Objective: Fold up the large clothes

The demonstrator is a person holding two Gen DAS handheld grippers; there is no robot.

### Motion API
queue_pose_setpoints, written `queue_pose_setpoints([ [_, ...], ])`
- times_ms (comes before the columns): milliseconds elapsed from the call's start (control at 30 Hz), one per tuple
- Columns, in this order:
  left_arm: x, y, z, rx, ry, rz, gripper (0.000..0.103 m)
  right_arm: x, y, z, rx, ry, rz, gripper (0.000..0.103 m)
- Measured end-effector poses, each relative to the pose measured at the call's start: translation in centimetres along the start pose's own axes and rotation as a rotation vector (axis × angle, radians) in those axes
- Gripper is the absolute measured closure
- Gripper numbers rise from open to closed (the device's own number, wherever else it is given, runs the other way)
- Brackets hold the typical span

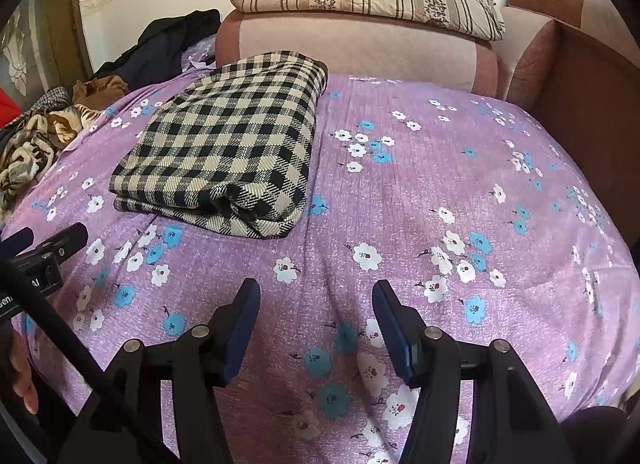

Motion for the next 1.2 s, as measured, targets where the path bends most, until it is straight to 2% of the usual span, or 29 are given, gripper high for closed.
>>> queue_pose_setpoints([
  [567, 0.0, 0.3, -0.5, -0.028, -0.043, -0.059, 0.0, -1.7, -0.9, -0.1, 0.037, -0.085, -0.037, 0.036],
  [1200, 0.6, 0.6, -1.0, -0.049, -0.039, -0.088, 0.0, -0.4, 0.1, -0.4, -0.012, -0.039, -0.077, 0.035],
])
Point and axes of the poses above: each gripper's, at about its wrist camera, not at the fingertips, and y roughly the way its jaws point, x to its right, z to its top, the point moved 9 cm from there along y, roughly the way its jaws point, and after that the axes turned 13 degrees about -z, right-handed, at the moved point
